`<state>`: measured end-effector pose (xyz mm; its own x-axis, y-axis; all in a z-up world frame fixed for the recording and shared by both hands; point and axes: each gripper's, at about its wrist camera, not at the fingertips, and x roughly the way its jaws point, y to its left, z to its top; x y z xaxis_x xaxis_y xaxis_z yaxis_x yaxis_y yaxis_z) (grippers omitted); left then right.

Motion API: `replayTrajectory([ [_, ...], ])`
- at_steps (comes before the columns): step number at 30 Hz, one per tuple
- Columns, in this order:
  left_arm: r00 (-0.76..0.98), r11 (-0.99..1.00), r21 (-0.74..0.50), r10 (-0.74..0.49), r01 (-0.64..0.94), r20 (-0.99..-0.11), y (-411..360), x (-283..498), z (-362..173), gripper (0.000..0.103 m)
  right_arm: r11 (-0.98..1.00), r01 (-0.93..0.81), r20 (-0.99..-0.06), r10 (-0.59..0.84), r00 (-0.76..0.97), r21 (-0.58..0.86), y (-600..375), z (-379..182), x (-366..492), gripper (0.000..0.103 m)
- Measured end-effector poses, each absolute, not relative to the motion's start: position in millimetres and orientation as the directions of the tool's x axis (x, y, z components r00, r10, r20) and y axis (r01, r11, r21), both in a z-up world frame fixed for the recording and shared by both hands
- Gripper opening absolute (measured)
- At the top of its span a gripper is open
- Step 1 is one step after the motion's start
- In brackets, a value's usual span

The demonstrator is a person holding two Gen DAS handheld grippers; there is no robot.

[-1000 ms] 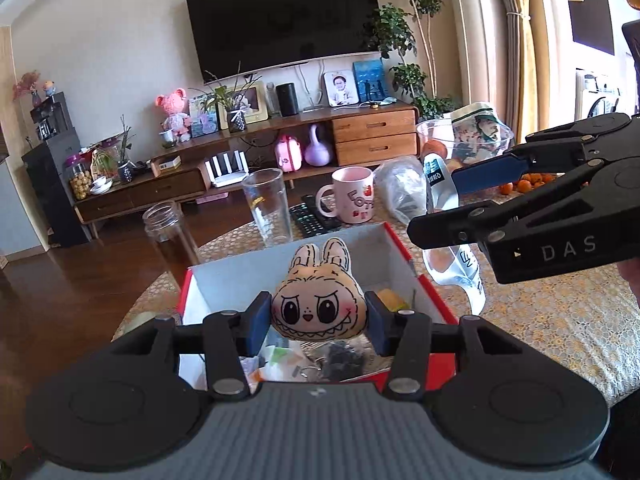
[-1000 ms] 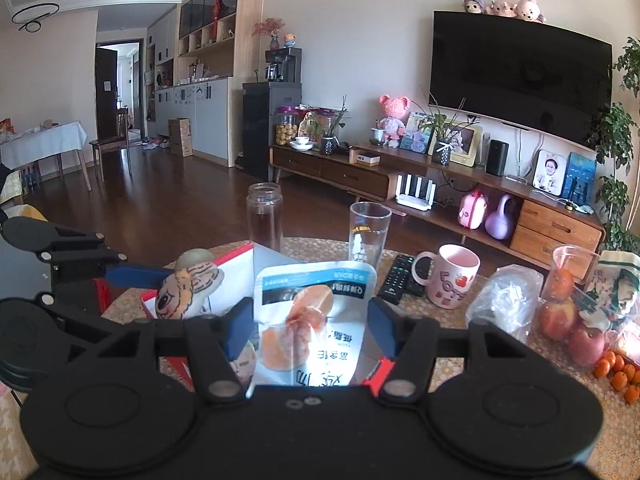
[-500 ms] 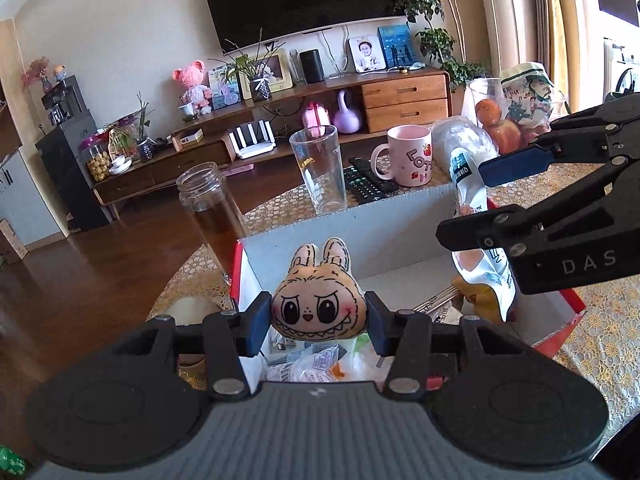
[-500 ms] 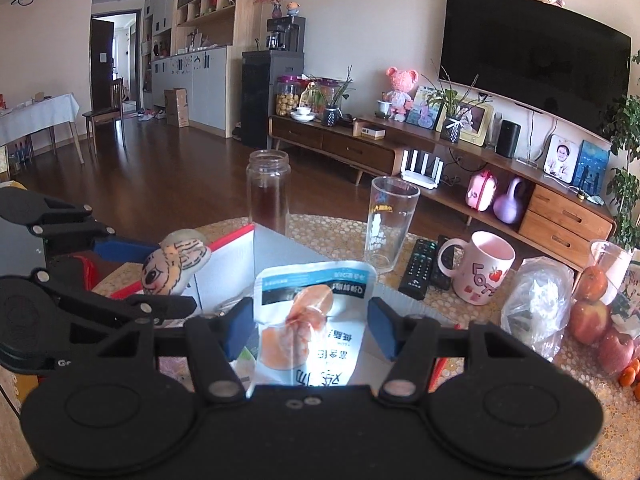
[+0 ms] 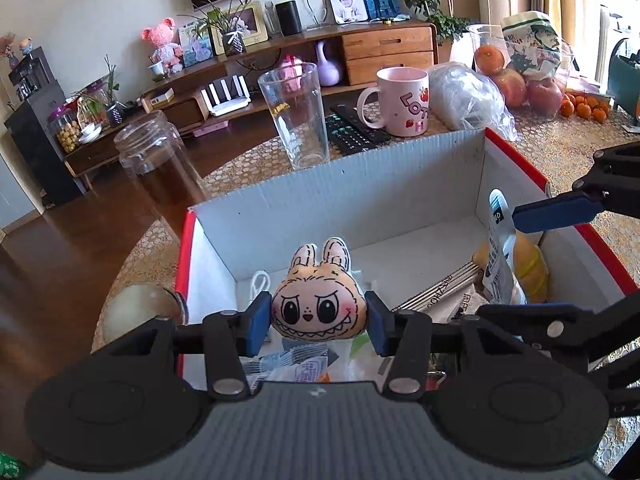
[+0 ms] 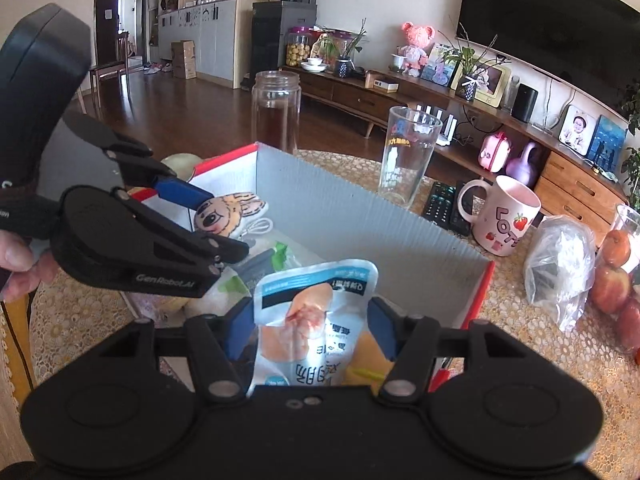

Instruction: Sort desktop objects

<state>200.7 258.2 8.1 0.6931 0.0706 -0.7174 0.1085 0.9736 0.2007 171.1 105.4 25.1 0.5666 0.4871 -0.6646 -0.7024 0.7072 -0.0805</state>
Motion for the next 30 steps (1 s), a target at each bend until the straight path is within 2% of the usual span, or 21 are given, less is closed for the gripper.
replayTrajectory([
  [3,0.673,0.97,0.205,0.063,0.133,-0.737,252.8,207.0,-1.0,0.048,0.701,-0.708,-0.673,0.486,0.558,-0.081,108.0,22.0,172.0,0.061],
  [4,0.667,0.968,0.209,0.065,0.139,-0.743,250.6,209.2,-3.8,0.049,0.698,-0.712,-0.676,0.489,0.551,-0.076,108.3,20.7,173.0,0.052],
  [5,0.658,0.967,0.21,0.064,0.145,-0.75,248.7,211.1,-6.6,0.049,0.694,-0.717,-0.684,0.493,0.537,-0.064,108.3,19.6,172.9,0.047],
  [7,0.639,0.967,0.201,0.058,0.154,-0.767,246.7,215.4,-11.2,0.049,0.694,-0.718,-0.698,0.485,0.527,-0.059,108.8,16.4,172.4,0.047],
  [14,0.587,0.976,0.163,0.046,0.147,-0.809,248.4,224.1,-18.4,0.05,0.689,-0.723,-0.704,0.488,0.515,-0.05,105.6,14.6,169.3,0.053],
  [16,0.574,0.978,0.152,0.044,0.142,-0.818,248.9,226.2,-18.7,0.05,0.695,-0.718,-0.697,0.496,0.517,-0.038,101.5,17.4,168.9,0.065],
  [18,0.555,0.982,0.131,0.034,0.135,-0.831,250.2,228.2,-20.2,0.051,0.691,-0.722,-0.689,0.512,0.513,-0.024,96.0,20.7,166.2,0.069],
  [23,0.565,0.987,0.109,0.024,0.117,-0.824,249.7,225.1,-20.3,0.073,0.685,-0.728,-0.676,0.528,0.514,-0.019,85.0,28.7,157.8,0.073],
  [30,0.616,0.994,0.072,0.003,0.087,-0.788,247.3,208.0,-3.8,0.074,0.697,-0.717,-0.658,0.538,0.527,-0.004,71.6,37.6,152.1,0.074],
])
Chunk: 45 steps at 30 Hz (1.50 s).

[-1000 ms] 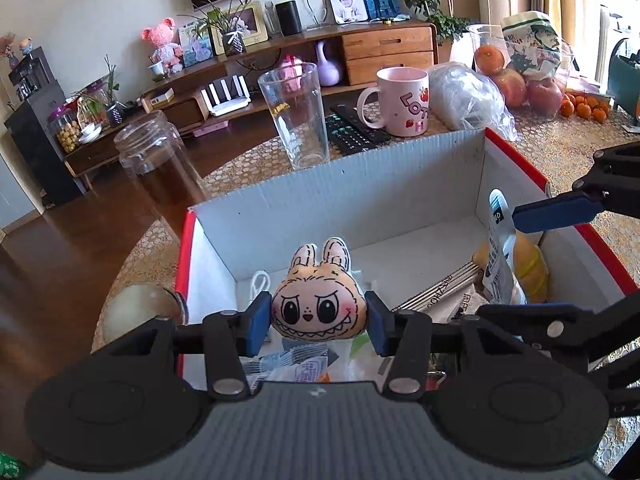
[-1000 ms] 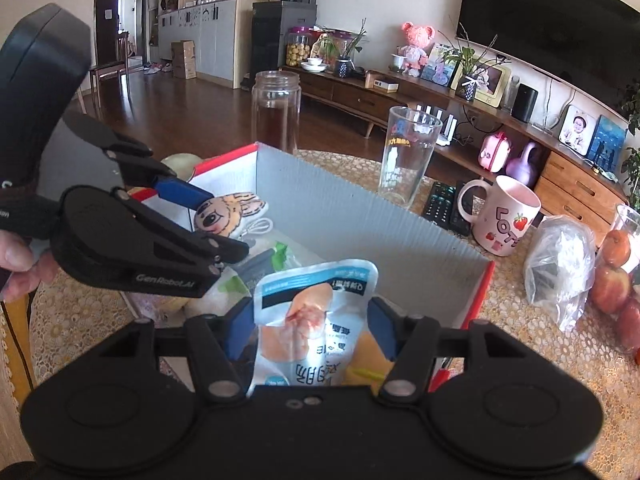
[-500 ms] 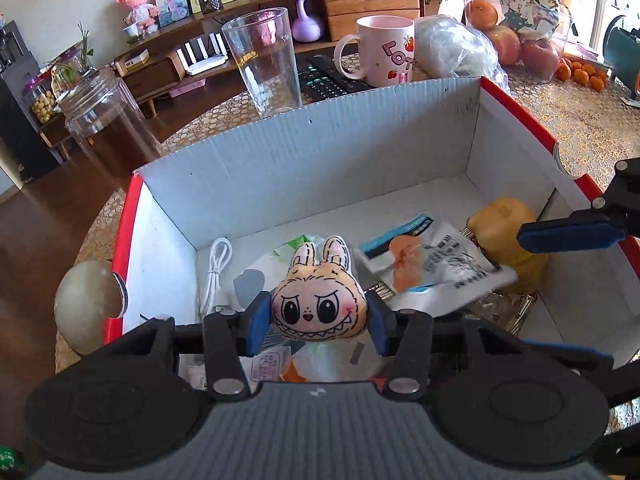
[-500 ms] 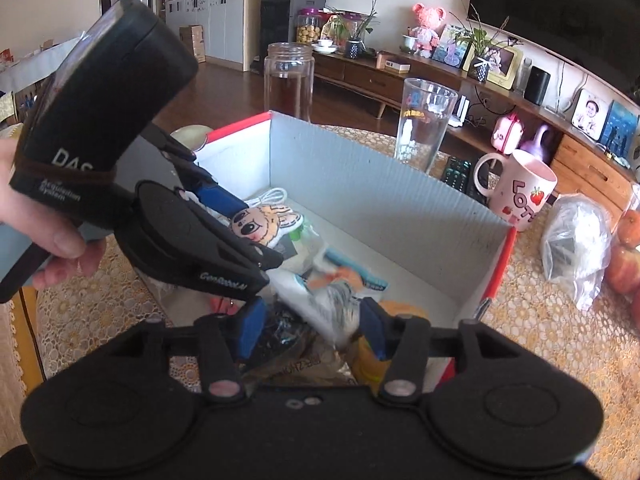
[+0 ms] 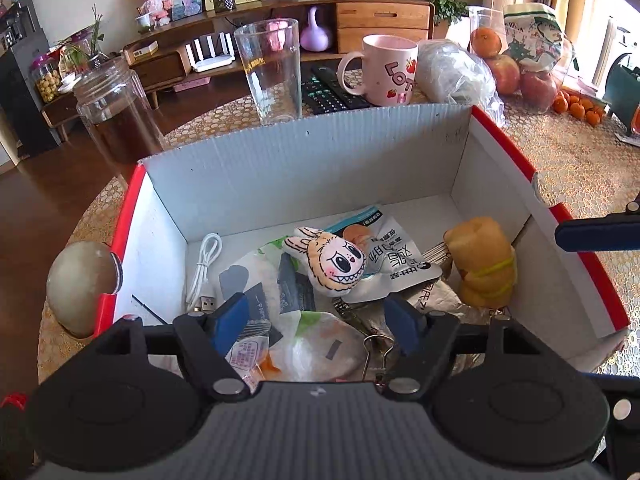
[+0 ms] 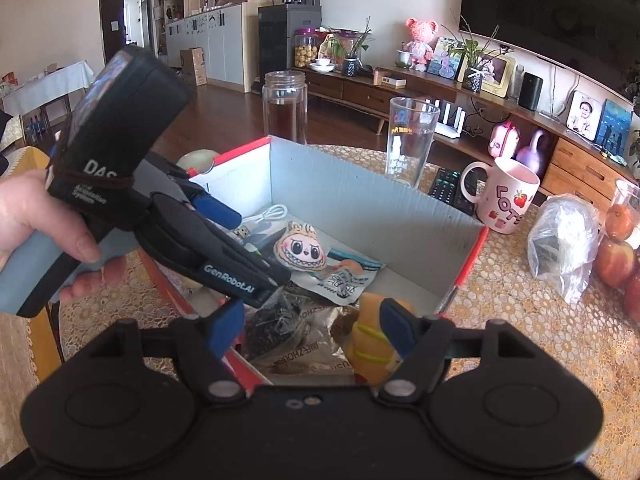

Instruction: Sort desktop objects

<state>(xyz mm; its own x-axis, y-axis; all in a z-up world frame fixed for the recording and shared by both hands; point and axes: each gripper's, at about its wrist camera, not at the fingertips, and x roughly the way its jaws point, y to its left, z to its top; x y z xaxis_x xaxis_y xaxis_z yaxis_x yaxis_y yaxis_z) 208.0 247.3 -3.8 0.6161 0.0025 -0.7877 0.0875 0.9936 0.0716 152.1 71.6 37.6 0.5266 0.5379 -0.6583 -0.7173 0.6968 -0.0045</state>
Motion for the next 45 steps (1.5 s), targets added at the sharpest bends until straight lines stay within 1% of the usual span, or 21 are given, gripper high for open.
replayTrajectory([
  [2,0.64,0.995,0.069,0.011,0.067,-0.768,247.3,200.2,3.8,0.077,0.7,-0.714,-0.652,0.539,0.532,-0.004,69.5,41.1,150.1,0.074],
  [8,0.703,0.999,0.025,0.002,0.022,-0.711,250.9,172.0,29.4,0.078,0.709,-0.705,-0.632,0.542,0.555,-0.011,64.5,54.3,140.9,0.074],
  [10,0.721,1.0,0.027,0.011,0.01,-0.693,249.8,161.9,36.6,0.081,0.709,-0.706,-0.622,0.547,0.559,-0.011,63.4,59.4,136.6,0.075],
  [13,0.744,0.999,0.035,0.022,0.002,-0.667,247.4,147.3,45.9,0.081,0.71,-0.704,-0.607,0.555,0.569,-0.01,62.2,66.6,130.8,0.077],
  [18,0.763,1.0,0.027,0.025,-0.01,-0.646,245.4,124.9,54.9,0.082,0.712,-0.703,-0.59,0.563,0.578,-0.01,58.8,74.4,121.2,0.079],
  [21,0.77,0.999,0.032,0.035,-0.018,-0.637,242.7,111.8,57.2,0.085,0.714,-0.7,-0.581,0.565,0.586,-0.012,55.8,77.8,116.6,0.082],
  [24,0.775,0.999,0.01,0.033,-0.034,-0.632,241.6,101.8,58.7,0.086,0.718,-0.696,-0.575,0.567,0.59,-0.007,52.0,79.9,113.5,0.084],
  [27,0.782,0.999,-0.014,0.03,-0.05,-0.623,241.4,93.9,61.8,0.095,0.722,-0.692,-0.571,0.565,0.596,-0.008,47.6,80.1,109.8,0.086],
  [28,0.785,0.998,-0.016,0.033,-0.055,-0.618,240.4,91.6,62.7,0.101,0.723,-0.691,-0.569,0.565,0.598,-0.009,45.9,80.2,108.6,0.087],
  [29,0.788,0.998,-0.017,0.036,-0.059,-0.614,239.4,89.7,63.4,0.103,0.724,-0.689,-0.566,0.565,0.6,-0.008,44.0,80.3,107.4,0.088],
  [31,0.791,0.998,-0.016,0.043,-0.067,-0.61,237.3,86.4,63.9,0.103,0.729,-0.684,-0.56,0.566,0.605,-0.003,39.1,80.9,104.3,0.092],
  [34,0.788,0.997,-0.023,0.043,-0.073,-0.614,233.9,83.1,63.3,0.103,0.741,-0.672,-0.547,0.563,0.62,0.0,30.2,82.5,100.3,0.095],
  [40,0.787,0.998,-0.014,0.043,-0.066,-0.615,221.4,75.2,60.9,0.103,0.762,-0.647,-0.533,0.553,0.64,0.014,9.2,84.2,95.6,0.096],
  [45,0.799,0.998,0.014,0.059,-0.063,-0.599,208.0,68.5,62.9,0.103,0.778,-0.628,-0.525,0.546,0.653,0.029,-7.7,81.9,89.7,0.097],
])
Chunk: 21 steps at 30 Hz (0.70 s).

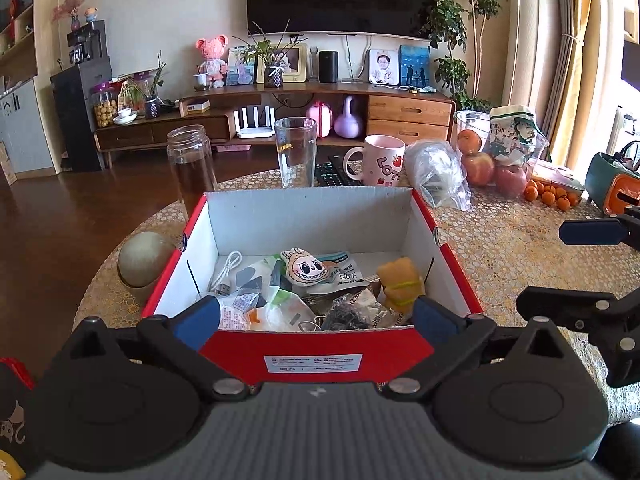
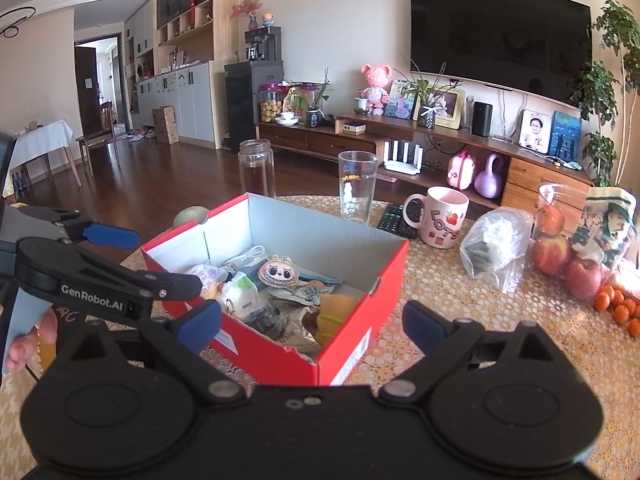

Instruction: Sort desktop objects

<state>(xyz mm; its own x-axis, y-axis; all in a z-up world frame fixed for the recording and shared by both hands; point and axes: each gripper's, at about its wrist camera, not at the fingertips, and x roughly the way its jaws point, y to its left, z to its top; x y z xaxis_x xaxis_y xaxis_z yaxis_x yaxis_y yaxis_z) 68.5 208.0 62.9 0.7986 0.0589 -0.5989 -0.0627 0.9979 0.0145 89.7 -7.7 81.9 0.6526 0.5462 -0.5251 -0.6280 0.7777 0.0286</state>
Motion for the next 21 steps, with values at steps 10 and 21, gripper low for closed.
replayTrajectory([
  [10,0.801,0.996,0.086,0.075,-0.03,-0.594,181.2,52.9,62.3,0.103,0.796,-0.602,-0.517,0.543,0.662,0.066,-31.4,77.2,81.3,0.097],
  [21,0.792,0.996,0.093,0.069,-0.016,-0.606,167.4,49.3,60.4,0.103,0.808,-0.582,-0.526,0.535,0.661,0.091,-43.7,74.5,76.9,0.097],
])
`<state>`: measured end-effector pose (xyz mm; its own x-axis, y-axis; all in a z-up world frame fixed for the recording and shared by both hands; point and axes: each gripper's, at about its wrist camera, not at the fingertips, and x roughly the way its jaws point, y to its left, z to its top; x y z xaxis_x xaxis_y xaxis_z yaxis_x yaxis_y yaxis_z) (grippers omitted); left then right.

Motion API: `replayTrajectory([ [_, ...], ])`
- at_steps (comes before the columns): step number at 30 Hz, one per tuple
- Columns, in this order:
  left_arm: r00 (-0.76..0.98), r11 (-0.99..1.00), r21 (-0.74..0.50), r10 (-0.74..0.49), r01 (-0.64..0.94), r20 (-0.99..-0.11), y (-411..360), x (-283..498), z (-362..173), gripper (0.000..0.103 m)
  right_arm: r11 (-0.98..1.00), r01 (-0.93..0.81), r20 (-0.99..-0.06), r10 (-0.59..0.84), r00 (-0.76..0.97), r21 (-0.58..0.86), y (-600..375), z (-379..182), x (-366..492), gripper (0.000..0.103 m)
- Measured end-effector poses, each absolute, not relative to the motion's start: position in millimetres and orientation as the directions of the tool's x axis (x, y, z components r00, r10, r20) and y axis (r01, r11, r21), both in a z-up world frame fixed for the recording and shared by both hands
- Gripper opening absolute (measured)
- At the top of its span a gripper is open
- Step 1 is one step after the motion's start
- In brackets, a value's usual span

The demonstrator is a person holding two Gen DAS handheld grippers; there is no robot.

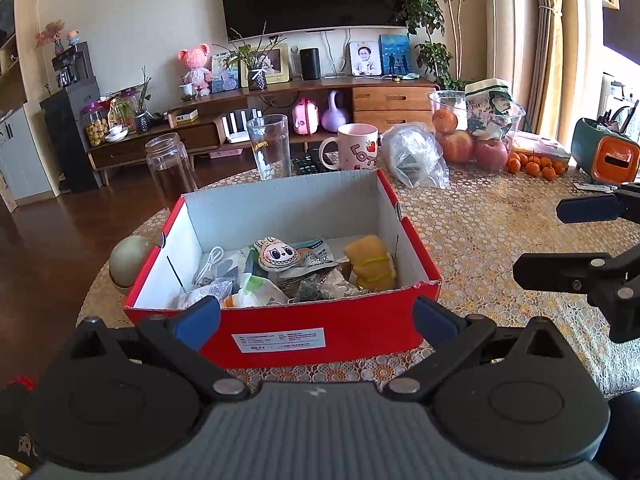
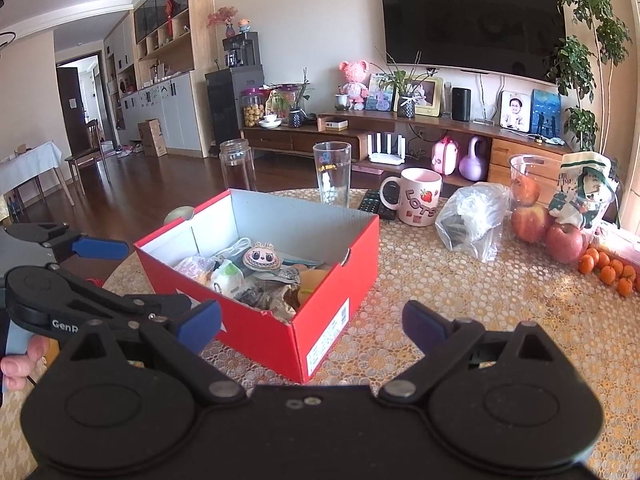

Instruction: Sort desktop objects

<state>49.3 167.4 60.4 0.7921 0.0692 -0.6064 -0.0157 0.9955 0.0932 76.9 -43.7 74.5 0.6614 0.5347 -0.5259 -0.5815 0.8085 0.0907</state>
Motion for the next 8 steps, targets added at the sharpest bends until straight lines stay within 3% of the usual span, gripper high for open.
replayTrajectory([
  [8,0.785,0.995,0.097,0.069,-0.012,-0.615,165.7,51.0,59.8,0.103,0.814,-0.573,-0.53,0.531,0.661,0.101,-48.4,73.2,77.9,0.097],
])
